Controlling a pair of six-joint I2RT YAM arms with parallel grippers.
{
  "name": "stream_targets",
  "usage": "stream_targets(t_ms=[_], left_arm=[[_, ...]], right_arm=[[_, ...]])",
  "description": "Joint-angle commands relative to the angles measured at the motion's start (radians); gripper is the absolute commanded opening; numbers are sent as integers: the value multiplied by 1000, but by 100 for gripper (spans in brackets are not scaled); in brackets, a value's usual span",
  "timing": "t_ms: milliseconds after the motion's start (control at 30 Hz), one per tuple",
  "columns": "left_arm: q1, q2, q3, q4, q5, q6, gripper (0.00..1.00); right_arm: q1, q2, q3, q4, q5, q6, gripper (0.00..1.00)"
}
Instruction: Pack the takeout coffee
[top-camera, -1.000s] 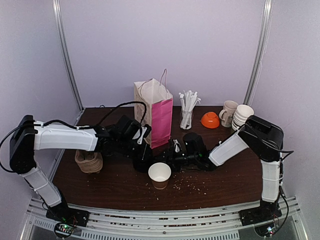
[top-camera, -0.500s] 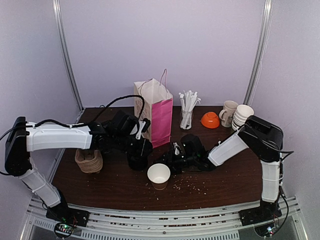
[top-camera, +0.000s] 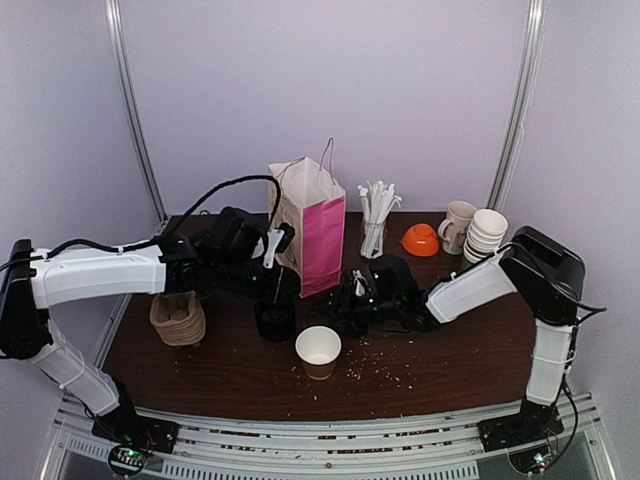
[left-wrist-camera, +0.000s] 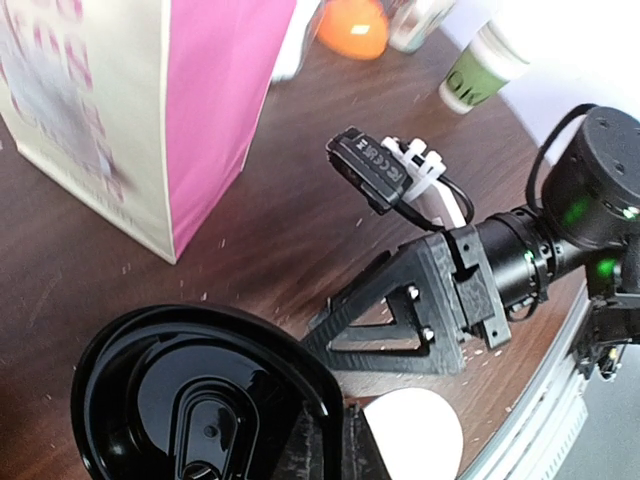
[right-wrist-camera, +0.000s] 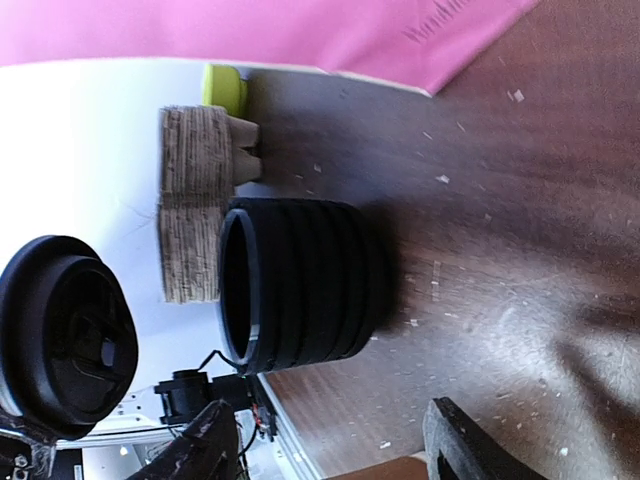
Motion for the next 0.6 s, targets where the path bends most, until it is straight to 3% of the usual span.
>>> stream_targets(t_ms=[0,200,400,567], left_arm=[[-6,-78,49,10,-7,59,0],[-100,-160,39,44,-19,251,0],[-303,-202,-38,124,-210,508,0],[-338,-180,-48,151,-266,604,0]], right_arm=[[-28,-113,-3,-67,20,-51,67],[-53,-302,-45,-164,24,-126,69],[-53,-513,-81,-271,24,-175,69],[-49,-662,-93,-362,25,-199,69]])
